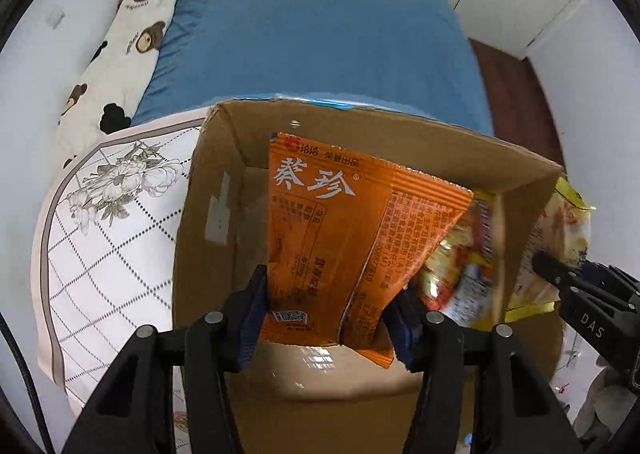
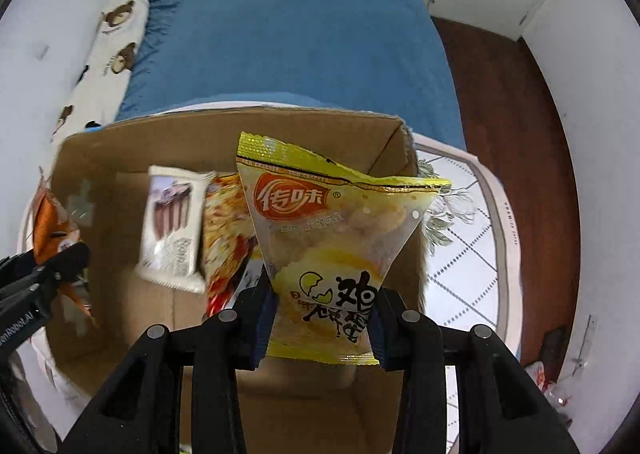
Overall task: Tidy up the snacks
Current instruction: 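Lower both bags into the box and open both tools, then withdraw both tools from the box toward the remaining snacks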
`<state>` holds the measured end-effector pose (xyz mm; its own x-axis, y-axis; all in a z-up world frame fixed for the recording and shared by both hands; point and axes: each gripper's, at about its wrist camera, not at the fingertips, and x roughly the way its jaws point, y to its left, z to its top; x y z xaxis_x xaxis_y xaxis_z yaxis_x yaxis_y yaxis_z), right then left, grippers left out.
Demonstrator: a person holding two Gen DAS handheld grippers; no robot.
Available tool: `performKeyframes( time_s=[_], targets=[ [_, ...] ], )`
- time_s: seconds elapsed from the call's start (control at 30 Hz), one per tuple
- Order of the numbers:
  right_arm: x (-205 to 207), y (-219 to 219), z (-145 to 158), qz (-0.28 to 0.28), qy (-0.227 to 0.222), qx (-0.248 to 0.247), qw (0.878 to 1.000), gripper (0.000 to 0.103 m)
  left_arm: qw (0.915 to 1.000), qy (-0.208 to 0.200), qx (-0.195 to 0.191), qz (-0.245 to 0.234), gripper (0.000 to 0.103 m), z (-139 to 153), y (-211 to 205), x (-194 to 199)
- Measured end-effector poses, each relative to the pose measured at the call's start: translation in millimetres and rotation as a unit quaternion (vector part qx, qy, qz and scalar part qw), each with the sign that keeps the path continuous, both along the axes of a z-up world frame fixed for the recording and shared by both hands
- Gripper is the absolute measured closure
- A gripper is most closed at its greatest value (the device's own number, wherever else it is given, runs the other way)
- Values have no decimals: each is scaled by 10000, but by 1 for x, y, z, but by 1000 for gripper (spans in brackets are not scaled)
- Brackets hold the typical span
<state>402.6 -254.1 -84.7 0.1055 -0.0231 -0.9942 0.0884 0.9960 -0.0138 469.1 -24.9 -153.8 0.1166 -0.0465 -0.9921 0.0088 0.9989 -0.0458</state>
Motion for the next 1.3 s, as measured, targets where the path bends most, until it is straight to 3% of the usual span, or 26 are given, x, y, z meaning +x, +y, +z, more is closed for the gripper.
performKeyframes(
  time_s=[0.07, 0.1, 0.13, 0.17, 0.2, 0.53, 0.9, 1.3],
  targets=[
    [10, -8, -24, -72, 224, 27, 9997, 47, 9999, 102, 83, -4, 50, -10, 1, 7],
    [11, -7, -30, -104, 313, -14, 9995, 25, 9998, 110, 134, 20, 43, -15, 2, 12],
    [15, -7, -37, -100, 341, -107, 9993, 16, 9998, 127, 135, -7, 34, -20, 2, 16],
    [18, -7, -40, -67, 320, -148, 9994, 16, 9997, 177, 171, -31, 14, -25, 1, 20],
    [20, -8, -44, -90, 333, -111, 9993, 16, 9996, 209, 172, -48, 11, -29, 1, 23],
    [13, -24, -48, -457, 204, 407, 9979, 16, 9999, 29, -104, -75, 11, -32, -7, 19],
    [-35, -6, -10, -365, -245, 332, 9985, 16, 9968, -766, -67, -228, 11, 10, -22, -39],
    [-101, 21, 50, -155, -1114, 197, 9935, 16, 9840, -1743, -59, -359, 11, 79, -20, -106]
  ],
)
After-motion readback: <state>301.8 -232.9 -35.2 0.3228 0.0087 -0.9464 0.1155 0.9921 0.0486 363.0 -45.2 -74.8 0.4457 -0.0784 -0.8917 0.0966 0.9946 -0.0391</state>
